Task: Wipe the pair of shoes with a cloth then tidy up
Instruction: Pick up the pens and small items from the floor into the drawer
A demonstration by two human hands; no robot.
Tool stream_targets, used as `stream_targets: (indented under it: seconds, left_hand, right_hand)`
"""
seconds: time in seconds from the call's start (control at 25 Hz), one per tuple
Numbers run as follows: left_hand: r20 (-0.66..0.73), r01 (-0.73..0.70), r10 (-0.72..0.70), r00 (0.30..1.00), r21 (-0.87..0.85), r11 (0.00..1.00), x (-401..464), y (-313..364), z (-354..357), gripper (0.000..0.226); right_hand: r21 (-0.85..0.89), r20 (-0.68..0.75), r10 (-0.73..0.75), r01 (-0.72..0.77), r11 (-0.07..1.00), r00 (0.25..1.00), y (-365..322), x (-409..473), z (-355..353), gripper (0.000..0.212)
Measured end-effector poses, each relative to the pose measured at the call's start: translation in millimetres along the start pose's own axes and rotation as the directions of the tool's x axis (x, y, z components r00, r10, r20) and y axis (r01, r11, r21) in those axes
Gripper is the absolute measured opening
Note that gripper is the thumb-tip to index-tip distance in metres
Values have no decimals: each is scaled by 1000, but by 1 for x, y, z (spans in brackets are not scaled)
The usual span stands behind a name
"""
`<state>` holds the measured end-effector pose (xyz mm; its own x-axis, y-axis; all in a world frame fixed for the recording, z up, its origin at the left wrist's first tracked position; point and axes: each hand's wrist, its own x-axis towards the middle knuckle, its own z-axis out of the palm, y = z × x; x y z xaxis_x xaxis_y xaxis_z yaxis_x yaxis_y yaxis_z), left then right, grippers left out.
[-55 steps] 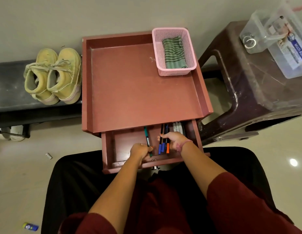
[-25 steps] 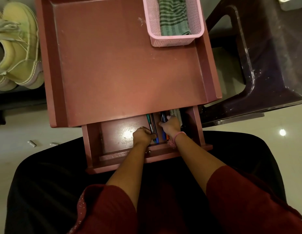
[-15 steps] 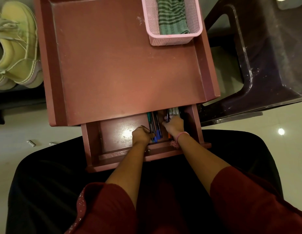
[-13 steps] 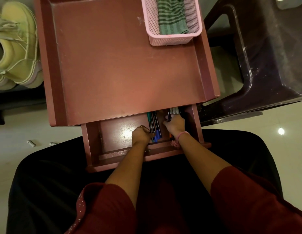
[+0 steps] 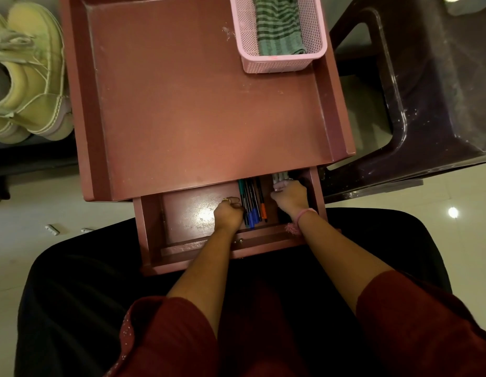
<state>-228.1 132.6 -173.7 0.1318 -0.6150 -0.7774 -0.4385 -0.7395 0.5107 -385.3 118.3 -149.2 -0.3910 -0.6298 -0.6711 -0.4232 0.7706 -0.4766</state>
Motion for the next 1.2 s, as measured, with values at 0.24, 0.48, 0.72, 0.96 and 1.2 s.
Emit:
stream_targets:
  seconds: [0.24, 0.48, 0.72, 0.96, 1.2]
  left_hand:
    - [102, 88, -74, 992, -139, 986, 8, -5, 6, 32]
    - [187, 58, -33, 982, -130, 990, -3, 6, 15, 45]
    - [223, 28, -8, 975, -87, 996, -13, 17, 23, 51]
    - [280, -3, 18, 960, -52, 999, -23, 27, 18, 51]
    - [296, 26, -6, 955, -62, 998, -25, 27, 17, 51]
  right_hand:
    - [-276, 207, -76, 132, 952, 975, -26, -31, -56, 16]
    - [-473, 104, -228, 250, 845, 968, -21, -67, -103, 21]
    - [-345, 98, -173, 196, 918, 980, -5, -63, -105, 21]
    - [-298, 81, -160, 177, 938, 984, -2, -56, -101, 15]
    - [-295, 76, -169, 184, 938, 983, -2, -52, -98, 14]
